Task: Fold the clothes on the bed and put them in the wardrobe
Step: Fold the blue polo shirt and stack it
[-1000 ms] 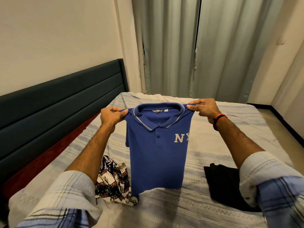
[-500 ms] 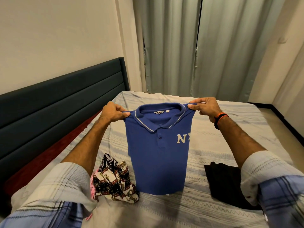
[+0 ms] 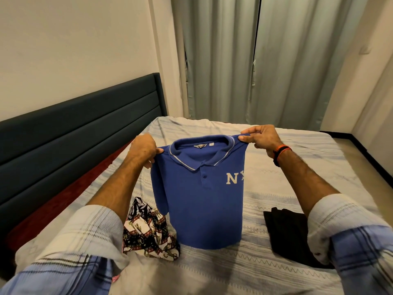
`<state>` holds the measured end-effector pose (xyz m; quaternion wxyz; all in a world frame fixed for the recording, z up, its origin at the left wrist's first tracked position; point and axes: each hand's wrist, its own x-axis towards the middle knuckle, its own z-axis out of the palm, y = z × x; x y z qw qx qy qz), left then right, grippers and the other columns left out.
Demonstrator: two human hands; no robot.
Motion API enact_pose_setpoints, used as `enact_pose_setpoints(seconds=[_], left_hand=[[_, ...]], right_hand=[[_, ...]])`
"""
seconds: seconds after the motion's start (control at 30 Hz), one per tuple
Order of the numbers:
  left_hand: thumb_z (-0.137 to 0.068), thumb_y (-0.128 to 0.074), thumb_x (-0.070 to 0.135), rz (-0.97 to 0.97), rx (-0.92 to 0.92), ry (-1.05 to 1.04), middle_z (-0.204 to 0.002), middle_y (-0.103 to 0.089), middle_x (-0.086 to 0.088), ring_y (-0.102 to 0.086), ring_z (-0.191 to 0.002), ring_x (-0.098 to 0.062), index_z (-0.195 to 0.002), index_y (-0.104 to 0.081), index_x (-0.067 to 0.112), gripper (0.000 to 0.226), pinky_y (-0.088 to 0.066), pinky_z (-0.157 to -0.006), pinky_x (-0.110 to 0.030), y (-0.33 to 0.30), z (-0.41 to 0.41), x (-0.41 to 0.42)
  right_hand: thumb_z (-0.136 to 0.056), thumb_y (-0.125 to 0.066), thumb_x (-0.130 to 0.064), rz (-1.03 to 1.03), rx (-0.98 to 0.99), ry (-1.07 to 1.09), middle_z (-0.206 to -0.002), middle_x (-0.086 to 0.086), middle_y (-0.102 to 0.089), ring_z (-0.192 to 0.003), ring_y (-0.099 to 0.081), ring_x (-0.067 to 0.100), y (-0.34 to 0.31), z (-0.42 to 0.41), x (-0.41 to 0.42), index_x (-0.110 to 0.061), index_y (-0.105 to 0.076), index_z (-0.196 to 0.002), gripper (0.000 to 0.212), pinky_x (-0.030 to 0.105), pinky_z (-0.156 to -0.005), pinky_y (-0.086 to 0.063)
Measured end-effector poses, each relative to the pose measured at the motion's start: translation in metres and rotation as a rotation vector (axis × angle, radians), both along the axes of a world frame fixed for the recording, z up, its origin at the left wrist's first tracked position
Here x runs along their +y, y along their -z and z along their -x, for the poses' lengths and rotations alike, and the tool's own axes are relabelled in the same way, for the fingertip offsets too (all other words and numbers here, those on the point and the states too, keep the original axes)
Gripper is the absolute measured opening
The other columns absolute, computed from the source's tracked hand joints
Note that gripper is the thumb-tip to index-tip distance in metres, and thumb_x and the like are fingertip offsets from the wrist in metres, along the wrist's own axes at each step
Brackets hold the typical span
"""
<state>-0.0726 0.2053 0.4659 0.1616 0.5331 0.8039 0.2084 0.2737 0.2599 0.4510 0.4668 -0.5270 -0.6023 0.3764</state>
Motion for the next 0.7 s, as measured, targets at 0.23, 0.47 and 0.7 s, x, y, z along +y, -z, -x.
enact_pose_setpoints(seconds=[0.23, 0.47, 0.7], left_hand=[[-0.084, -0.075, 0.036, -0.055, -0.094, -0.075, -0.073, -0.075, -0.009, -0.074, -0.067, -0.02, -0.076, -0.071, 0.003, 0.034, -0.058, -0.075, -0.03, 0.001, 0.002, 0.004], [-0.067, -0.08, 0.019, -0.298, -0.407, -0.076, -0.075, -0.073, -0.016, -0.074, -0.075, -0.027, -0.07, -0.067, -0.002, 0.025, -0.062, -0.073, -0.044, 0.014, 0.011, 0.011], [-0.078, -0.078, 0.003, -0.485, -0.709, -0.045, -0.079, -0.065, -0.007, -0.062, -0.072, -0.018, -0.095, -0.064, 0.004, 0.022, -0.055, -0.053, -0.021, 0.018, 0.003, 0.013]], right_hand=[[-0.077, -0.081, -0.013, 0.024, 0.007, 0.016, -0.081, 0.002, -0.067, -0.069, -0.055, 0.009, 0.003, -0.004, 0.001, -0.003, -0.074, -0.095, 0.022, 0.02, -0.054, -0.042], [-0.078, -0.082, -0.015, 0.04, 0.046, 0.008, -0.08, 0.002, -0.066, -0.072, -0.054, 0.011, 0.003, -0.007, 0.001, -0.016, -0.072, -0.08, 0.01, 0.027, -0.06, -0.041], [-0.08, -0.079, -0.012, 0.097, 0.111, -0.002, -0.087, 0.004, -0.067, -0.079, -0.061, 0.012, 0.01, -0.01, 0.005, -0.009, -0.071, -0.09, 0.014, 0.025, -0.068, -0.053]])
